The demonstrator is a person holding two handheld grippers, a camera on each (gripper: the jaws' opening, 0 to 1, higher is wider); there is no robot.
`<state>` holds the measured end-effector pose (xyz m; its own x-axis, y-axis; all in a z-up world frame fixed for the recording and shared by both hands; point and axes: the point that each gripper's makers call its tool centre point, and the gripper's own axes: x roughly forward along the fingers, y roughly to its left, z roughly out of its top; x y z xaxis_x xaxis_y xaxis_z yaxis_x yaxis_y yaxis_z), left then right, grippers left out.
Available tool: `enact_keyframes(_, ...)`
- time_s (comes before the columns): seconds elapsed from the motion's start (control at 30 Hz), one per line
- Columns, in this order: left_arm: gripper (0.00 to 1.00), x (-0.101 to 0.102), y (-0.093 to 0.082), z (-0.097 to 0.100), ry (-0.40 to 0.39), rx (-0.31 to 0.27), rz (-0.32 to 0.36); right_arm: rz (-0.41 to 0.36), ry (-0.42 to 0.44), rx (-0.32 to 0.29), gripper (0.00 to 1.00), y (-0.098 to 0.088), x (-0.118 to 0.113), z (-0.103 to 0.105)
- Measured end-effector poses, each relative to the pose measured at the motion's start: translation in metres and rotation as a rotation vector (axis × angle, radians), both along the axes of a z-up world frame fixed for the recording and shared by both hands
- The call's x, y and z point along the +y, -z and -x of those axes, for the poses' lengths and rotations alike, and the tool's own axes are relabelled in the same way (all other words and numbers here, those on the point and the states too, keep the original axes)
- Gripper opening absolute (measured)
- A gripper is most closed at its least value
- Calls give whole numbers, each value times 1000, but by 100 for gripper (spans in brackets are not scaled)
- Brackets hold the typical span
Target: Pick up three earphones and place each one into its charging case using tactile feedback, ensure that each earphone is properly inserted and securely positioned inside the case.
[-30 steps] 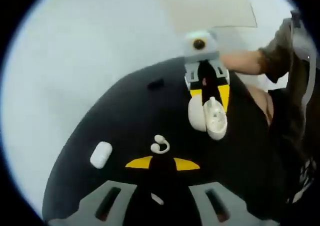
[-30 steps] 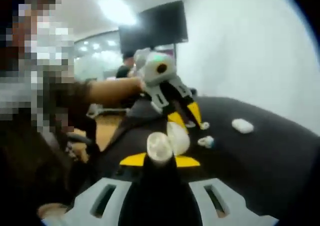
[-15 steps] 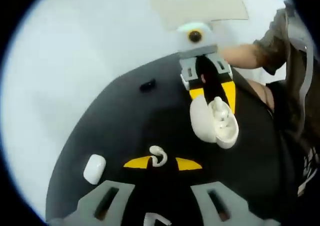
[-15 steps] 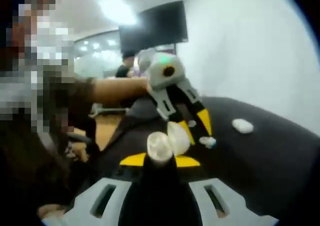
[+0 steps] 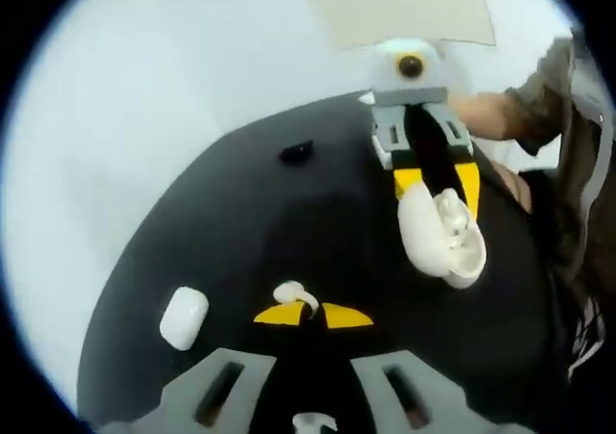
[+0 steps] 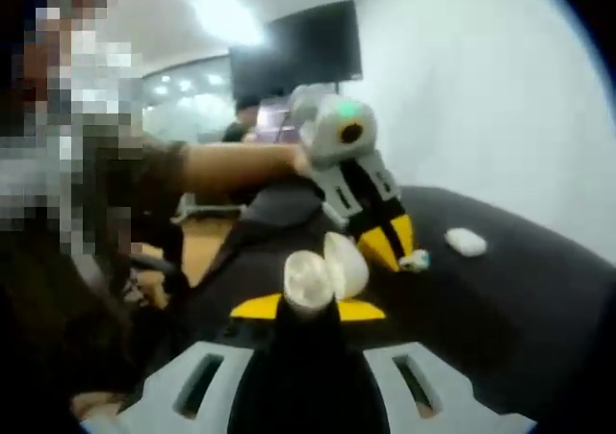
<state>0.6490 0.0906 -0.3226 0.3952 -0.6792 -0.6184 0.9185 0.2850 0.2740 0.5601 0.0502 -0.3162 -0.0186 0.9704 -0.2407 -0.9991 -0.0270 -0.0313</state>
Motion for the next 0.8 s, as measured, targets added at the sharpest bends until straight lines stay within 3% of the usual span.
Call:
enact_keyframes(0.17,3,9,-23,12,8,4,29,0,0,0,21,-1,-1,2)
enact_keyframes(0.3,3,9,-32,39,66,136,52,0,1,-1,21,-1,-1,3)
enact_keyframes(0.33,3,11,-31,42,61,167,43,0,1,-2,21,-1,-1,4)
enact_keyframes(0.4,3,13,-31,43,60,175,30,1,2,-4,21,-1,-1,4)
enact_keyframes(0.53,3,20,-12,38,19,180,-49,2,2,-8,21,-1,-1,2)
enact_keyframes(0.67,3,18,-6,32,-13,202,-32,2,2,-13,21,-2,-2,0)
enact_keyframes(0.8,4,23,-4,24,-47,178,-56,2,-1,-20,21,-2,-2,-1)
